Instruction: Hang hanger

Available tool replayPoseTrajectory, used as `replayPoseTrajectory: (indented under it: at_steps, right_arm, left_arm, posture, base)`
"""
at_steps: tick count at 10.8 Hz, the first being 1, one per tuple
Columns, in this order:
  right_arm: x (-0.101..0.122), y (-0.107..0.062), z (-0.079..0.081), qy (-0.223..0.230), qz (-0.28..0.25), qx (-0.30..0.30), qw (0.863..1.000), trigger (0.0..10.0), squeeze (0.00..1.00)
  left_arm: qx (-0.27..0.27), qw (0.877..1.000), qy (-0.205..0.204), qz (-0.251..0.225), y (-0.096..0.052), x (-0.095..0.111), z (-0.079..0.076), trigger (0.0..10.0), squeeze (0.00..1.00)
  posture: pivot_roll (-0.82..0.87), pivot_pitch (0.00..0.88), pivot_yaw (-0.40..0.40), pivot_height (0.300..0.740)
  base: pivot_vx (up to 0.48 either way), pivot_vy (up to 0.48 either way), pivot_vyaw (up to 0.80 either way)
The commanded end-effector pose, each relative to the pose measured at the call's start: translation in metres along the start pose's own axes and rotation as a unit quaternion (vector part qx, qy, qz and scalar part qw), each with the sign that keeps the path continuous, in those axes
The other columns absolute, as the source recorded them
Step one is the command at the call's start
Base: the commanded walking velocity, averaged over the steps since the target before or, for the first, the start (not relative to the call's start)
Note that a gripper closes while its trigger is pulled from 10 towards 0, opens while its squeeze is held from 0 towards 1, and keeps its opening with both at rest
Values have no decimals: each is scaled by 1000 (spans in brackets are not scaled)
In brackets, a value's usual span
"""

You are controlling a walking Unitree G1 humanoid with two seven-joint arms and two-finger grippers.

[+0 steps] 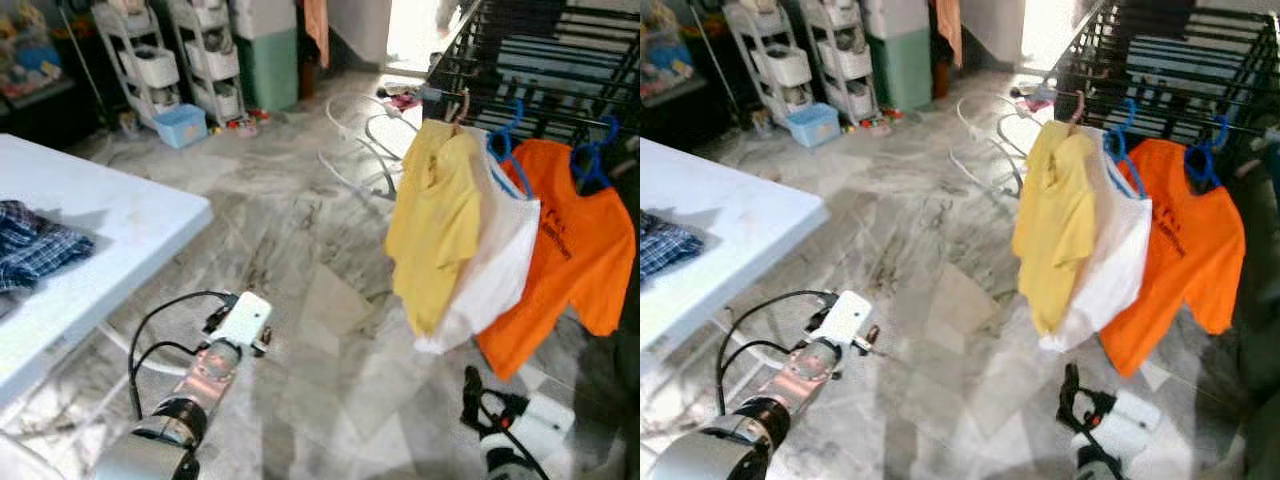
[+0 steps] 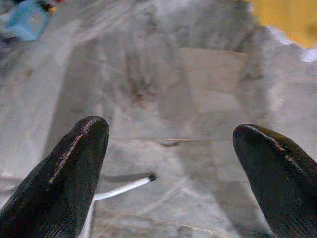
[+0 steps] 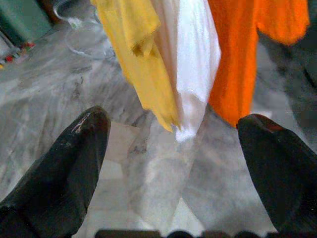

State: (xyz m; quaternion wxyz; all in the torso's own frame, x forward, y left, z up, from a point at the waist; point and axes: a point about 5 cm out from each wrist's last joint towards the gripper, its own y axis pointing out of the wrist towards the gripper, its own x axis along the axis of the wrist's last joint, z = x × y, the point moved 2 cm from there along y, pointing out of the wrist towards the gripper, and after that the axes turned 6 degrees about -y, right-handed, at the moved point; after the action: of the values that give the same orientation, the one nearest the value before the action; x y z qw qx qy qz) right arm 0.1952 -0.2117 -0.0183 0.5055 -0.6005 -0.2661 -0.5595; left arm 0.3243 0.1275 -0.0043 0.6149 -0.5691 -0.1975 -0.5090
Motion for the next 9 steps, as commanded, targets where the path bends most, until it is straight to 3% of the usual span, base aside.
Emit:
replayPoseTrajectory:
  at_steps: [1, 3, 4, 6, 7, 8, 9]
  right_arm:
    - [-8, 0, -4, 6, 17, -9, 1000, 10000, 0]
    - [-16, 5, -4, -8, 37, 7, 999, 10000, 0]
    - [-37, 12, 4, -69, 93, 72, 991, 10000, 0]
    - [-52, 15, 14, -109, 147, 125, 975, 10000, 0]
    - [-65, 13, 18, -143, 183, 148, 961, 10000, 0]
    - [-79, 7, 20, -147, 225, 154, 951, 10000, 0]
    - [-81, 7, 19, -144, 232, 146, 951, 10000, 0]
  left_arm:
    - [-29, 1000, -2, 0, 1, 3, -13, 10000, 0]
    - [-28, 999, -22, 16, 0, -4, -19, 10000, 0]
    - [5, 996, -66, 63, -3, -21, -20, 10000, 0]
    - [12, 994, -55, 94, -9, -39, -23, 10000, 0]
    - [20, 991, -50, 124, -14, -55, -22, 10000, 0]
    - [20, 983, -47, 176, -23, -77, -23, 10000, 0]
    - [19, 978, -47, 204, -27, -87, -23, 10000, 0]
  posture:
    - [-7, 0, 14, 740]
    - [-7, 0, -6, 740]
    - [-2, 0, -40, 740]
    - [14, 0, -73, 740]
    - [30, 0, -95, 740]
    - [57, 0, -107, 740]
    - [53, 0, -102, 740]
  base:
    - [0, 0, 0]
    - [0, 0, 0]
    - [0, 0, 0]
    - [0, 0, 0]
    - [0, 0, 0]
    - [0, 0, 0]
    - [0, 0, 0]
